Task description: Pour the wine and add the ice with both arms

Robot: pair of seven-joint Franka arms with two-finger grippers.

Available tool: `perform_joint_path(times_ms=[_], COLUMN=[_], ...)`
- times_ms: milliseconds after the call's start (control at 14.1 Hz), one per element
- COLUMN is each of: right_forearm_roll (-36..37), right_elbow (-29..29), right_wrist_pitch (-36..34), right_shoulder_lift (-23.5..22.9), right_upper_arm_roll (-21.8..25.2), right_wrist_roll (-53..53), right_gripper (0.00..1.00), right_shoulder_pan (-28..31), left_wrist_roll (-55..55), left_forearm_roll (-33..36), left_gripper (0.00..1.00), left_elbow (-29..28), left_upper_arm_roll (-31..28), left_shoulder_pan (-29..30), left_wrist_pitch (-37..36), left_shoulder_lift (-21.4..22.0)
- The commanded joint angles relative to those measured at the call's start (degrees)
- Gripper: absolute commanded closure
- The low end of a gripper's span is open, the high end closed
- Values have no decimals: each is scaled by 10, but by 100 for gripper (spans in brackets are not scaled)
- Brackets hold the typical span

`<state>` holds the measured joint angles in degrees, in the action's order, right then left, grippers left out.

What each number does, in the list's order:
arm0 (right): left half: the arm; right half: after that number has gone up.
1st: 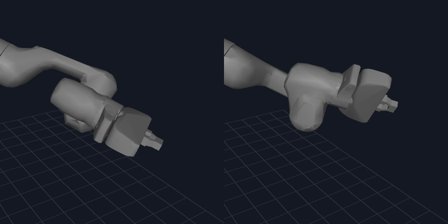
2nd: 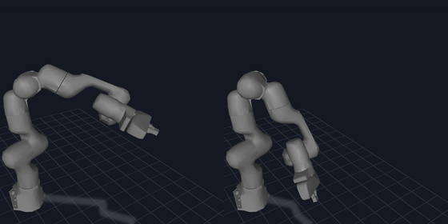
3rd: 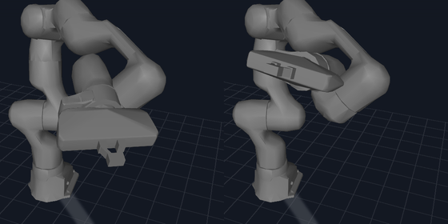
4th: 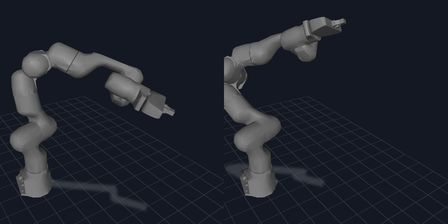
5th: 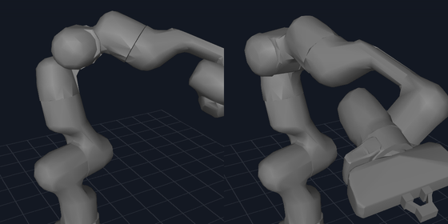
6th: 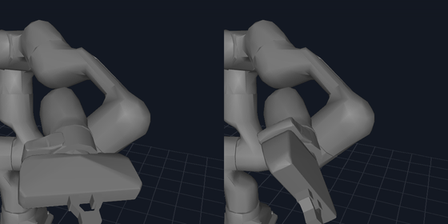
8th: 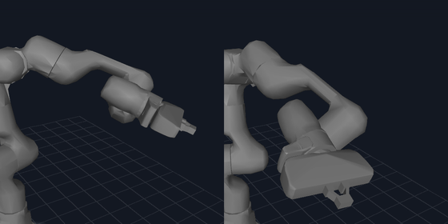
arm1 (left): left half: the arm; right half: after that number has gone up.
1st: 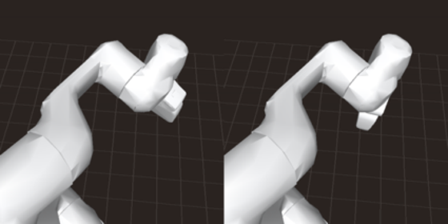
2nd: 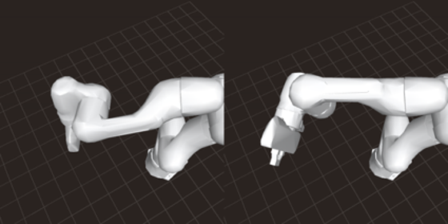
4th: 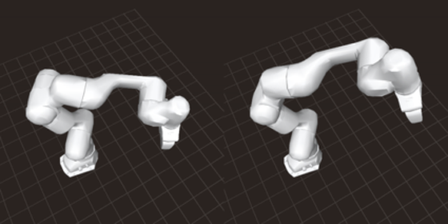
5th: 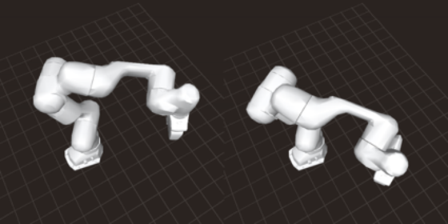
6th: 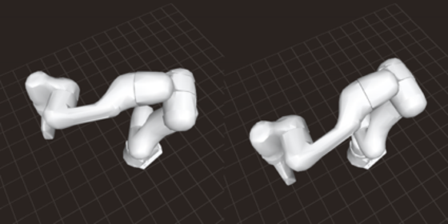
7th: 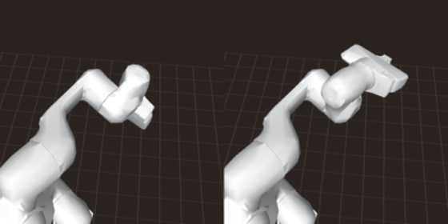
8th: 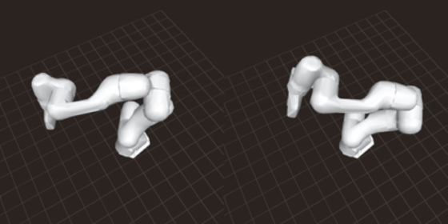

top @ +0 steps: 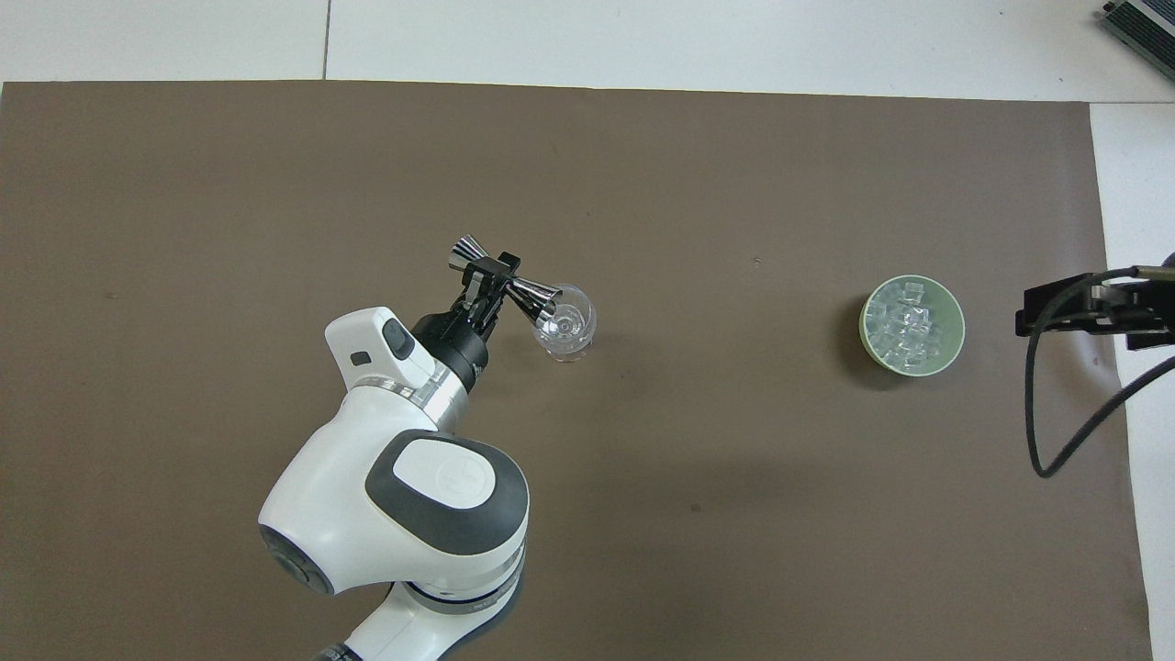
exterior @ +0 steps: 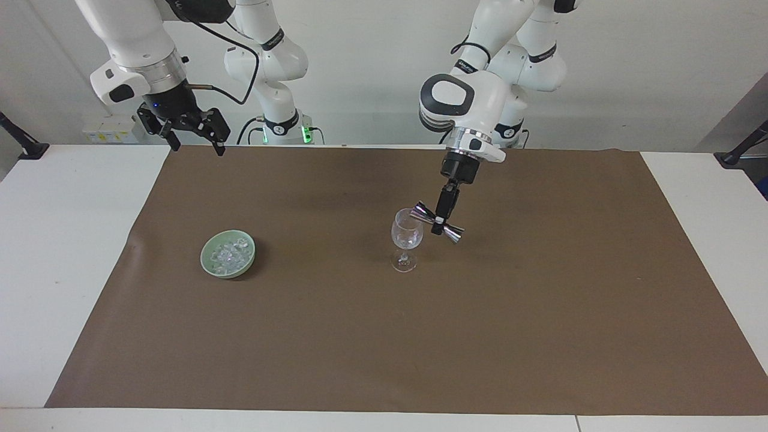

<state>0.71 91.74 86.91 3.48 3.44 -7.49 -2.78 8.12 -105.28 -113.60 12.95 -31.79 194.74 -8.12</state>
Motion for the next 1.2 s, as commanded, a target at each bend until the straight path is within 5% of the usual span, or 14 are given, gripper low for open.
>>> perform_joint_path(times_ms=[0, 1134], right_forearm_roll=[-10, -9], right_elbow=[16, 16], right_wrist_pitch=[0, 0], right_shoulder_lift=[14, 14], right_upper_arm_roll=[-1, -1], right_wrist_roll=[-8, -9], right_gripper=[0, 0], right_shoulder_pan=[1, 1], left_wrist_roll=[14, 52], left_forearm_roll=[8, 10], left_gripper=[100, 100], left_elbow=[12, 25], left_upper_arm_roll=[-6, -2], left_shoulder_pan=[-10, -12], left_wrist_pitch=[14, 20], left_shoulder_lift=[-7, -7])
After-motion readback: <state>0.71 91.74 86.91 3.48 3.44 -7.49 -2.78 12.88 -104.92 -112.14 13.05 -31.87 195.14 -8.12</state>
